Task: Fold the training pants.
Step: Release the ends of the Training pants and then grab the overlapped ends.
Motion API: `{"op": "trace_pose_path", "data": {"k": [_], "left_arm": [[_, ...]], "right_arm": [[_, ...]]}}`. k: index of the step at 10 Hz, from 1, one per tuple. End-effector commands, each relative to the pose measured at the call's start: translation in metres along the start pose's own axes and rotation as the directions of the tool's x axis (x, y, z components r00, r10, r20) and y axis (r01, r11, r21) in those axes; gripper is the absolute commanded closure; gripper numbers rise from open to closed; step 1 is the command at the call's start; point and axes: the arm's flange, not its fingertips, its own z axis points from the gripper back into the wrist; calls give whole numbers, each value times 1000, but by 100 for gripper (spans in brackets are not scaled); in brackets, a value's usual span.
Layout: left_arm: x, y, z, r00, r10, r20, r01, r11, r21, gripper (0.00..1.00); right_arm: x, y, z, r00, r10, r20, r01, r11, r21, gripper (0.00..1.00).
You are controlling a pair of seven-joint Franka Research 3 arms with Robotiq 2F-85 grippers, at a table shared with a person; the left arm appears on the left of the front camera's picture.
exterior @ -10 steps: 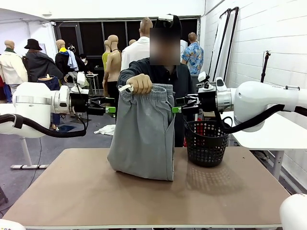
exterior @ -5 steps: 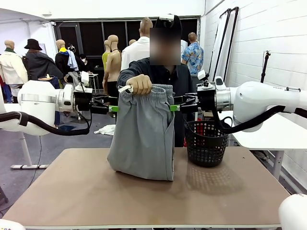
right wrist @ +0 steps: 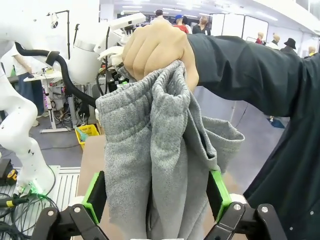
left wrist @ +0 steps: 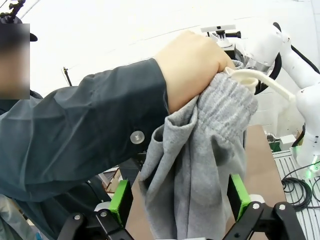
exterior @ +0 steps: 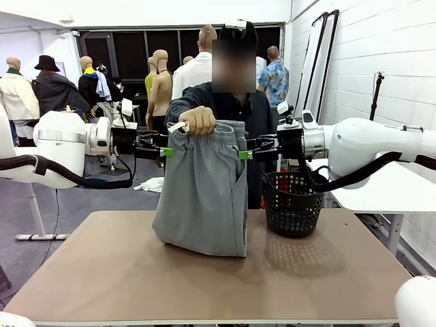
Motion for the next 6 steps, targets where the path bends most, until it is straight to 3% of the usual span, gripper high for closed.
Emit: {"op": "trace_pose_path", "data": {"k": [1,6], "left_arm": [[0,3,-5,1000,28,12,-28,999,17,0],[-7,2,-2,997,69,21,-70,997,36,0]], "right_arm": [[2,-1,-12,1000,-21,-20,21,1000,-2,0],[3,4,-22,999,-46,-29,47,998,29,0]]}}
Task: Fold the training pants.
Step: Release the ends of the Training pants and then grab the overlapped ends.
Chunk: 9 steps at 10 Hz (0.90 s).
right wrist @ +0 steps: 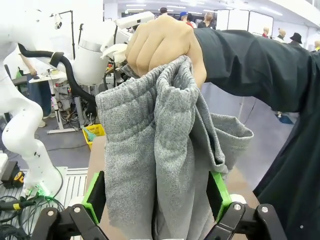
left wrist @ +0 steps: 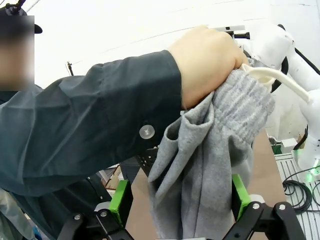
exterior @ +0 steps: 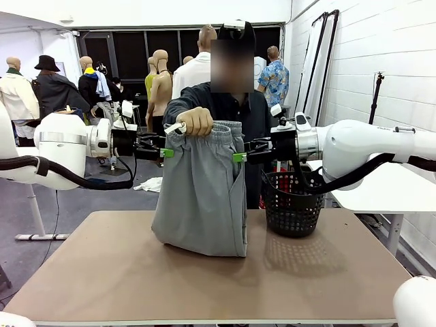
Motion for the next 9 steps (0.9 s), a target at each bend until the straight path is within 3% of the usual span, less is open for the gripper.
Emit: {"op": "trace_pose_path", "data": {"k": [1,9], "left_arm": [[0,0,-4,999,40,30,-40,999,7,0],[-1,-1,-12,997,59,56,-55,996,-73,0]], "right_arm": [[6,0,-8,1000,-13,-10,13,1000,12,0],[5,-7,-42,1000,-14,-8,14,999,33,0]]}}
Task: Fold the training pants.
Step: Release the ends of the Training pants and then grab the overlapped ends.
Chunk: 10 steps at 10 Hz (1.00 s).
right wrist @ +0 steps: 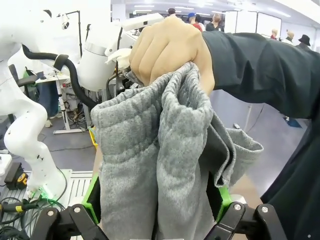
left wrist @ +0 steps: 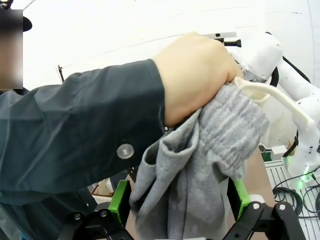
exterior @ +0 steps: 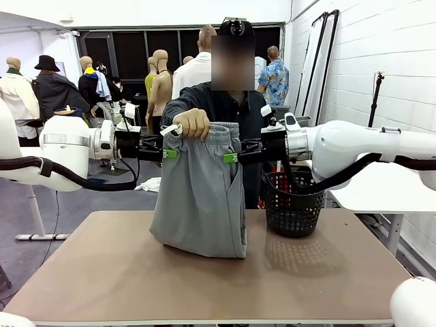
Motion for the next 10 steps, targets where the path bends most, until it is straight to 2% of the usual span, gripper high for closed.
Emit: {"op": "trace_pose_path", "data": {"k": [1,3,6,8,10], "left_arm": [[3,2,-2,999,29,31,-28,999,-31,0],[4,-1,-5,998,36,58,-30,995,-96,0],[-2,-5,-1,1000,27,16,-23,983,-185,0],[-4,-9,-2,999,33,12,-30,978,-208,0],[-8,-5,-13,998,53,19,-48,982,-185,0]], "right_arm": [[3,-4,-15,1000,-15,-15,15,1000,-9,0],[4,-5,-22,1000,-20,-21,19,1000,-9,0],[0,-10,-28,999,-15,-34,14,999,-47,0],[-2,-13,-27,1000,-14,-28,12,997,-81,0],[-3,-16,-26,1000,-15,-20,13,995,-97,0]]}}
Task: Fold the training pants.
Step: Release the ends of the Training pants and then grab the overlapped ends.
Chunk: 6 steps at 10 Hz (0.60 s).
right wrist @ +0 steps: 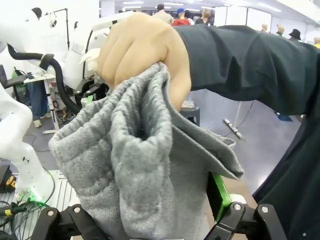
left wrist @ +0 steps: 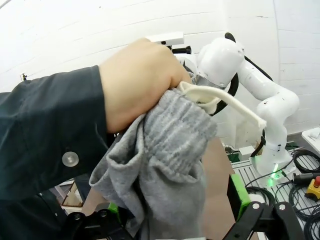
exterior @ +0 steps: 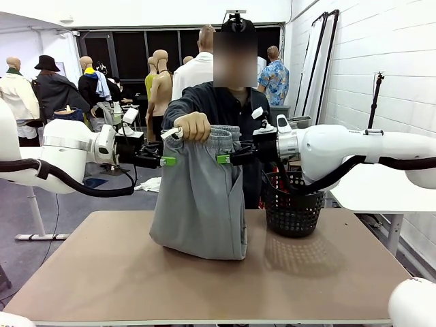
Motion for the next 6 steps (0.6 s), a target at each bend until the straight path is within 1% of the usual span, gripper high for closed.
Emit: {"op": "trace_pose_path", "data": {"k": [1,4,6], "left_arm": [[0,12,-10,999,45,-11,-45,999,28,0],[-10,22,-22,996,85,12,-85,991,104,0],[-12,26,-29,995,87,45,-92,990,110,0]], "right_arm": [[1,-3,-9,1000,-15,-5,15,999,-34,0],[-1,-5,-13,1000,-21,-7,21,1000,-13,0],[-3,-6,-15,1000,-26,-10,26,1000,1,0]]}}
